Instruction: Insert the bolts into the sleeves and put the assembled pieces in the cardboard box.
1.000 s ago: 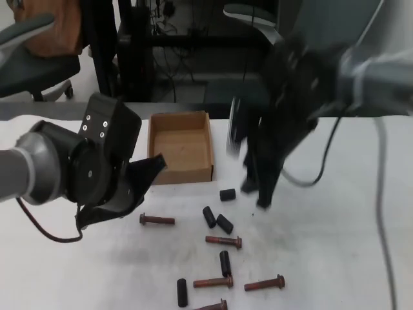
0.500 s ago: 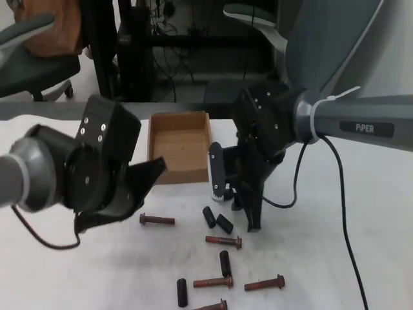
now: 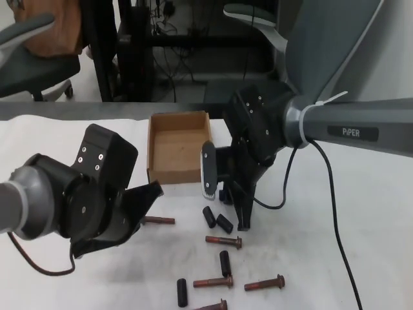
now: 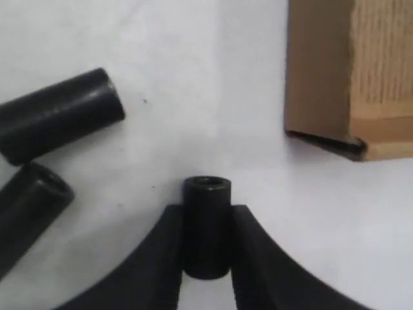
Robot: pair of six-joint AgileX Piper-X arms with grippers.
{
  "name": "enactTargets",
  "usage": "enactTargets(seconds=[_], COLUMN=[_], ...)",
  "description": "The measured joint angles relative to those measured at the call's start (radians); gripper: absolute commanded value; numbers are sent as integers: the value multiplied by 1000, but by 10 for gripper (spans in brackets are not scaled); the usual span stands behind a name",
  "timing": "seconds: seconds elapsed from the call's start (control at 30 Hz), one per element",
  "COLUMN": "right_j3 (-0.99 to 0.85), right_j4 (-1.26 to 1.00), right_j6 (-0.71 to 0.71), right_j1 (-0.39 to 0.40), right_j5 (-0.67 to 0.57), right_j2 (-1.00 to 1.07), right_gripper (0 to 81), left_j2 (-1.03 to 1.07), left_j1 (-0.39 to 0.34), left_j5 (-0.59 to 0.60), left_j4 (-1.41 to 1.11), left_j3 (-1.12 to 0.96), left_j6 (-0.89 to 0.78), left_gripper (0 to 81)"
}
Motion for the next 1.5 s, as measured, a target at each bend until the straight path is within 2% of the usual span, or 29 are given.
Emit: enactTargets(seconds=[0.2, 0.37, 0.4, 0.47, 0.53, 0.6, 0.7, 0.8, 1.0, 1.13, 1.23, 1.4, 1.47, 1.5], right_j3=[14, 10, 7, 8, 8, 8, 8, 10, 10, 10, 10, 11, 11, 11], right_j4=[12, 107, 126, 151, 161, 163, 176, 185, 187, 208, 212, 224, 224, 224], right_j6=[178, 306, 334, 369, 391, 410, 417, 429, 478, 494, 500, 505, 505, 505], right_j1=[-25, -70, -80, -95, -101, -101, -101, -101, -101, -101, -96, -96, -96, -96], right_j5=[14, -60, -80, -106, -123, -131, -140, -139, -155, -183, -191, -195, -197, -197], right_j2=[-121, -344, -385, -445, -493, -522, -536, -535, -535, -535, -535, -540, -540, -540], right_gripper=[6, 6, 6, 6, 6, 6, 6, 6, 6, 6, 6, 6, 6, 6], left_j2=[0, 0, 0, 0, 3, 5, 8, 14, 110, 206, 248, 285, 291, 291], left_j1=[-39, -70, -62, -43, -29, -24, -25, -25, -25, -14, -12, -6, -4, -4], left_j5=[100, -43, -53, -48, -37, -36, -36, -45, -34, 58, 95, 104, 107, 107], left_j4=[-196, -241, -227, -217, -231, -249, -270, -270, -297, -304, -315, -319, -281, -259], left_j3=[1, 1, 1, 1, 1, 1, 1, 1, -1, -37, -82, -119, -133, -140], left_j6=[-22, -152, -186, -222, -236, -242, -252, -254, -305, -349, -360, -412, -419, -418], left_gripper=[18, 3, 50, 211, 477, 700, 700, 615, 615, 615, 584, 441, 342, 253])
